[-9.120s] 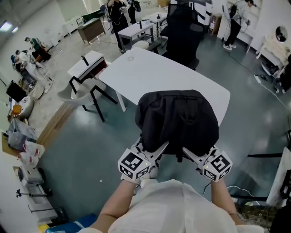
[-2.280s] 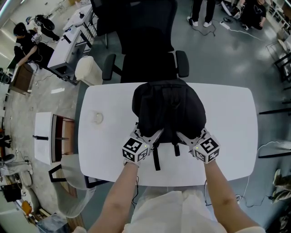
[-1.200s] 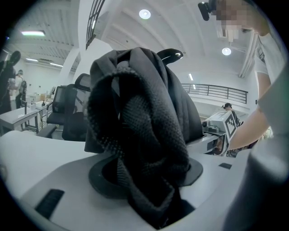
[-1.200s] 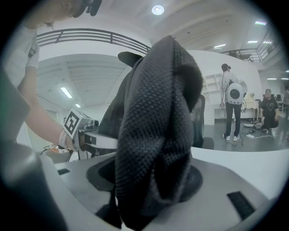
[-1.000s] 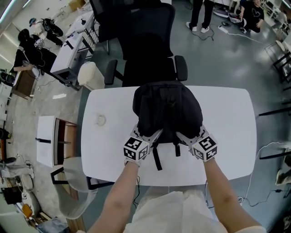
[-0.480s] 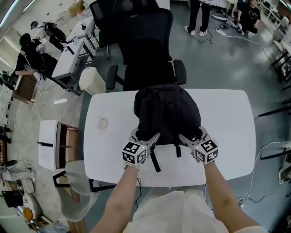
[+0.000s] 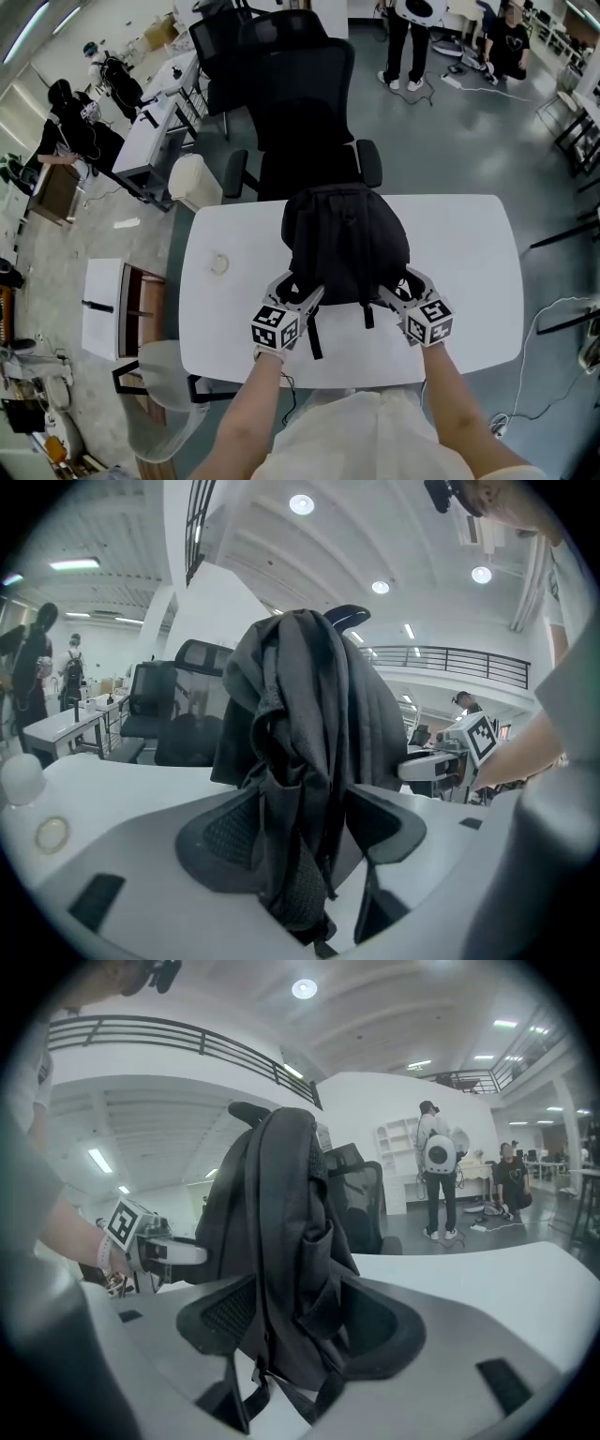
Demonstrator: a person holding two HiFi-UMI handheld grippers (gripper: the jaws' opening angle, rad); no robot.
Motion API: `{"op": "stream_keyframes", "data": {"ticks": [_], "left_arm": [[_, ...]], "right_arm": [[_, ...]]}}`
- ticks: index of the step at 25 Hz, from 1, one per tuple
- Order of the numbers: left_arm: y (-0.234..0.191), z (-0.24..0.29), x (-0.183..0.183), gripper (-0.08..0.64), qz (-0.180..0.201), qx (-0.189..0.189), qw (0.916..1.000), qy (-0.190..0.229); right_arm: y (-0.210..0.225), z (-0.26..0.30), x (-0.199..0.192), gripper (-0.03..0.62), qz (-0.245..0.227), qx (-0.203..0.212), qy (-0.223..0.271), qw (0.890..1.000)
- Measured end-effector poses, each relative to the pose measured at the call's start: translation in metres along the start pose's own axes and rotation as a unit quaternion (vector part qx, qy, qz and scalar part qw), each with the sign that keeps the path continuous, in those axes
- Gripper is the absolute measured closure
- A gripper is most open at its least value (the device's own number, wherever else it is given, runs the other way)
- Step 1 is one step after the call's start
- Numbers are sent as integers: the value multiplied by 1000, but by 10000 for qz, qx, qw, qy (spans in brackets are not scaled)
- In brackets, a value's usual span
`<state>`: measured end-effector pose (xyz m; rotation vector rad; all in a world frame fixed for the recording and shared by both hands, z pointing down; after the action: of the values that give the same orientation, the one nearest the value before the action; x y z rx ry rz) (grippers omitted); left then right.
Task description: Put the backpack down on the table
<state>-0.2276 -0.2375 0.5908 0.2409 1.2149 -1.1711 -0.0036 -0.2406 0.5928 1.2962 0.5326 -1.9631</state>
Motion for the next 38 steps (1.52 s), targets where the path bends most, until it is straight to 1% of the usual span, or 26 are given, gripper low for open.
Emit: {"op": "stream_keyframes", "data": {"ticks": [5, 11, 14, 19, 23, 25, 29, 32, 35, 38], "left_arm": [[1, -22, 1, 262, -108, 92, 9998, 170], [6, -49, 6, 265, -173, 148, 9990, 390], [12, -59, 10, 290, -102, 152, 9986, 497], [22, -72, 21, 362, -49, 217, 9968, 769], [27, -85, 31, 397, 11, 343, 9948, 958], [31, -93, 37, 413, 52, 367, 9938, 1051], [40, -107, 47, 457, 346, 395, 9924, 1110], [43, -114, 52, 469, 412, 419, 9912, 1190], [46, -119, 55, 483, 376, 425, 9897, 1311], [54, -125, 59, 495, 416, 382, 9882, 1422]], "right_arm": [[0, -20, -3, 301, 29, -247, -7, 9997], [-11, -44, 2, 305, 111, -455, 149, 9988], [-15, -52, 12, 313, 93, -525, 282, 9982], [-19, -66, 30, 334, -9, -610, 505, 9969], [-25, -80, 43, 387, -93, -665, 671, 9955], [-28, -88, 48, 436, -166, -693, 746, 9947], [-30, -105, 57, 517, -247, -802, 896, 9924], [-30, -113, 62, 543, -297, -838, 966, 9913], [-31, -118, 66, 554, -354, -811, 1016, 9909], [-35, -123, 71, 563, -429, -791, 1048, 9904]]}}
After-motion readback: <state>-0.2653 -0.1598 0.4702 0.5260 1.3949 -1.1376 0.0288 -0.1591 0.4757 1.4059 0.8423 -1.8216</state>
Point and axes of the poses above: the fingertips, and each gripper's own axes: z forward along the fingers, y to its right, x out of its top, the point moved 3 cm from there along -z, backward along the fingers, and after that the axes turned 11 degrees about -z, right-handed, at the moved point
